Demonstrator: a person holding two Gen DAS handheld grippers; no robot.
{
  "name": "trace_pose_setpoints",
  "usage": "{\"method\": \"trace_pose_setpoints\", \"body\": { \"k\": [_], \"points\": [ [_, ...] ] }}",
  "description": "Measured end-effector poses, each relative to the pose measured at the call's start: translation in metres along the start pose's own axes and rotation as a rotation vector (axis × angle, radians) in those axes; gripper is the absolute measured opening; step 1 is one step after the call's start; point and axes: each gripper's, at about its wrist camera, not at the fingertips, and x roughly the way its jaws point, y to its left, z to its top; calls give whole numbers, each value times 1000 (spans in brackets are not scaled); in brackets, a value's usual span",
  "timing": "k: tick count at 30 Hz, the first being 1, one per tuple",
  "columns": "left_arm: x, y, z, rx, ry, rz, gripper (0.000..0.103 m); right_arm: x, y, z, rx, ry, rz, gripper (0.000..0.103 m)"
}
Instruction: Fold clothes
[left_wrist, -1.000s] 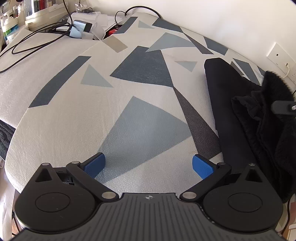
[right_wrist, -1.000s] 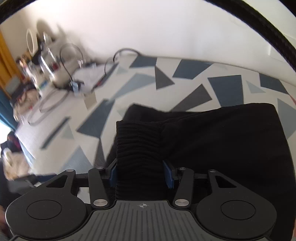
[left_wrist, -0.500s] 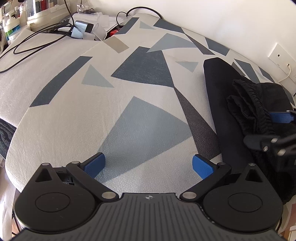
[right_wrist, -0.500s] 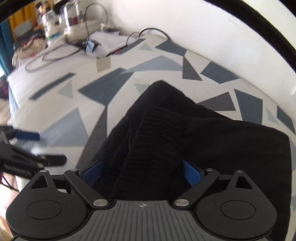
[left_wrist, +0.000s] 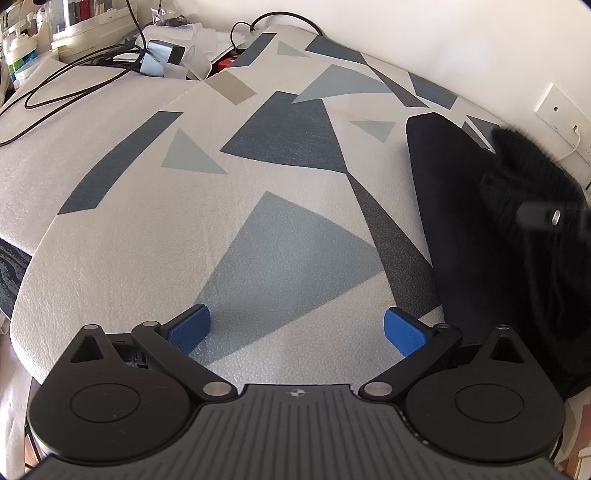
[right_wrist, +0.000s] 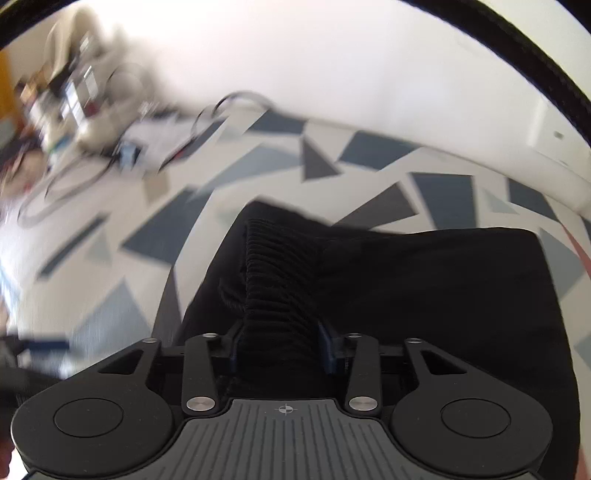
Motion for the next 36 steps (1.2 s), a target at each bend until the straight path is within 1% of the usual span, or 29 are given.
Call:
{"method": "trace_pose_setpoints", "body": {
  "k": [1, 2, 3, 4, 6, 7, 8, 9, 11, 12, 13, 14, 15, 19, 21, 22, 23, 24, 26, 27, 28, 29, 30, 31, 33, 34, 35, 36],
  "points": [
    [0, 0, 0, 1, 0, -2, 102, -6, -5, 4, 46, -38, -14, 29],
    [0, 1, 0, 3, -2, -4, 102, -11, -7, 8, 60, -83, -40, 27],
    [-1, 1, -1, 6, -3, -6, 102, -12, -5, 12, 42, -105, -60, 27],
    [0, 0, -1, 11, -3, -4, 102, -7, -4, 16, 14, -96, -68, 28],
    [0, -1, -2, 20, -2, 0, 102, 10, -1, 19, -23, -47, -61, 30],
    [0, -2, -2, 22, -2, 2, 102, 20, 3, 16, -47, -36, -57, 36],
    [0, -2, -2, 23, -2, 4, 102, 29, 9, 12, -83, -20, -47, 48],
    [0, -2, -2, 24, -1, 5, 102, 38, 16, 8, -120, -4, -38, 51],
    [1, -3, -1, 24, 3, 7, 102, 46, 29, 0, -164, -7, -57, 66],
    [0, -2, -1, 20, 4, 5, 102, 43, 30, -1, -164, -5, -45, 71],
    [0, -2, 0, 16, 6, 3, 102, 41, 30, -2, -163, -3, -32, 79],
    [0, -1, 0, 11, 8, 0, 102, 34, 25, -3, -131, -8, -7, 83],
    [-1, 0, 1, 1, 8, -6, 102, 21, 19, -4, -88, -20, 17, 82],
    [-11, -1, 7, -49, -9, -78, 102, -58, -49, -19, 147, -177, 13, 82],
    [-20, -7, 11, -59, -33, -111, 102, -90, -95, -39, 274, -240, -110, 78],
    [-25, -14, 14, -48, -49, -129, 102, -99, -118, -51, 347, -246, -174, 61],
    [-30, -22, 17, -28, -67, -151, 102, -105, -140, -63, 427, -235, -210, 43],
    [-35, -33, 19, 1, -87, -173, 102, -109, -158, -78, 518, -216, -215, 40],
    [-44, -58, 24, 71, -128, -212, 102, -116, -194, -107, 700, -178, -224, 42],
    [-47, -72, 25, 113, -145, -224, 102, -118, -204, -121, 764, -169, -233, 43],
    [-51, -86, 26, 156, -161, -237, 102, -118, -211, -132, 803, -165, -246, 47],
    [-52, -100, 25, 197, -169, -246, 102, -116, -213, -139, 821, -159, -256, 56],
    [-53, -113, 23, 237, -176, -255, 102, -114, -215, -146, 838, -153, -265, 59],
    [-52, -124, 20, 272, -175, -264, 102, -111, -214, -151, 847, -145, -246, 59],
    [-45, -141, 13, 323, -145, -272, 102, -105, -211, -161, 859, -132, -196, 57],
    [-42, -148, 9, 345, -128, -273, 102, -102, -209, -165, 863, -127, -166, 51],
    [-36, -153, 5, 361, -108, -264, 101, -100, -207, -167, 850, -130, -147, 35],
    [-30, -156, 2, 370, -82, -251, 94, -99, -203, -169, 815, -129, -149, 26]
  ]
}}
